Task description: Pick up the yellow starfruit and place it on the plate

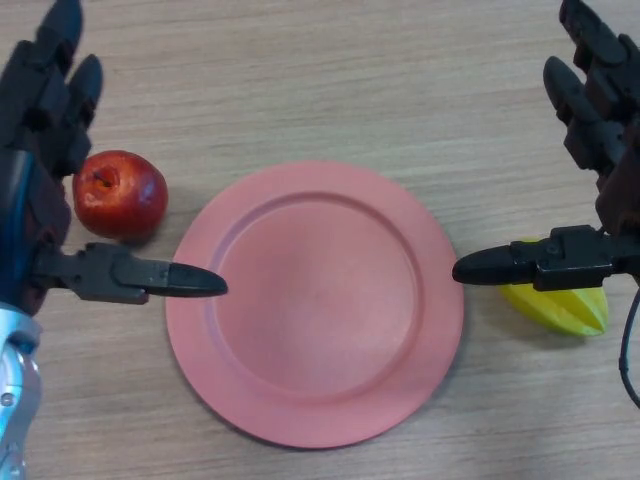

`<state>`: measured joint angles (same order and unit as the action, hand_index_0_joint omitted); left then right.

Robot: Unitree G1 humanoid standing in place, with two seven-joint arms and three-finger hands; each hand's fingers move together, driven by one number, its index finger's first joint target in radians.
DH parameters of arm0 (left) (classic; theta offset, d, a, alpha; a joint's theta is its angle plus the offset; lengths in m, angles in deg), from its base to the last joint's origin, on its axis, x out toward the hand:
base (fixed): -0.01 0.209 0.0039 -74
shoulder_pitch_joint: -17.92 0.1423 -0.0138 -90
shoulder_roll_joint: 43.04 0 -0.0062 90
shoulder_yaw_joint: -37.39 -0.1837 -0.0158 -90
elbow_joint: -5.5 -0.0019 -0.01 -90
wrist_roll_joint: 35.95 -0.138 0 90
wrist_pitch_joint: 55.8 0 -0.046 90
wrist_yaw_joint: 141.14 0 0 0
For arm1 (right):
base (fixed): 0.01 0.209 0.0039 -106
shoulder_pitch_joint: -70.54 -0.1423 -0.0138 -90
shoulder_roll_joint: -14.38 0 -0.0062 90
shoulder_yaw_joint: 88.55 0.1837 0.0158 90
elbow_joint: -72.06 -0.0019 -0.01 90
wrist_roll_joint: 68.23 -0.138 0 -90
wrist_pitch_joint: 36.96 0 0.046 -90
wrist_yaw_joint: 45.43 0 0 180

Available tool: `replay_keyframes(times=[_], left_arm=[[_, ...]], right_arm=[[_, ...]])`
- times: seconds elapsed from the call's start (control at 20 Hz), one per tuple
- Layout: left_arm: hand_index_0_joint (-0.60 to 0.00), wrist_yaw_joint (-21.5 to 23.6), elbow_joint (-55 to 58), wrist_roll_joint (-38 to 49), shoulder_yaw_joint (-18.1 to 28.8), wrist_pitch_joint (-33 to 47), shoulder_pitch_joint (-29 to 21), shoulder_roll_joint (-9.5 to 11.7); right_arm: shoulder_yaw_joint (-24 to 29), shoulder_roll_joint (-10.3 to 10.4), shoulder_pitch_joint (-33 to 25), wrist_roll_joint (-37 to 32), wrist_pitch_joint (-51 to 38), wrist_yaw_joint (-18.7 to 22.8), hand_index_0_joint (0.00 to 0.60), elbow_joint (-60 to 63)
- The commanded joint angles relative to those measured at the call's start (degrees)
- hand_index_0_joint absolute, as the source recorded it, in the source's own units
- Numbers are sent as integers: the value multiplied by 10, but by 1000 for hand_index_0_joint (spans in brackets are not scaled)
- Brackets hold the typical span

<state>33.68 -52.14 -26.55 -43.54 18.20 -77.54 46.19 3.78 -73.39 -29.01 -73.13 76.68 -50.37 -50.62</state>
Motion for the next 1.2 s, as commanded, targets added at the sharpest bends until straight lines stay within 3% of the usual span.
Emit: replay_keyframes(times=[0.05, 0.25, 0.4, 0.6, 0.9, 1.2], left_arm=[[0, 9, 23, -18, 24, 91, -19, 22], [0, 11, 12, -7, 26, 96, -22, 22], [0, 17, -4, 4, 29, 111, -29, 25], [0, 13, -18, 7, 24, 106, -33, 27], [0, 20, -27, 19, 18, 113, -38, 24], [0, 15, -18, 21, 17, 101, -36, 23]], right_arm=[[31, -20, -21, 8, -77, 6, 0, -36], [38, -25, -21, 22, -83, 6, 0, -22], [40, -37, -17, 144, -120, 7, 0, 31], [42, -43, -6, 245, -121, 10, 0, 93], [46, -45, 8, 313, -120, 15, 0, 152], [47, -40, 32, 328, -123, 25, 0, 177]])
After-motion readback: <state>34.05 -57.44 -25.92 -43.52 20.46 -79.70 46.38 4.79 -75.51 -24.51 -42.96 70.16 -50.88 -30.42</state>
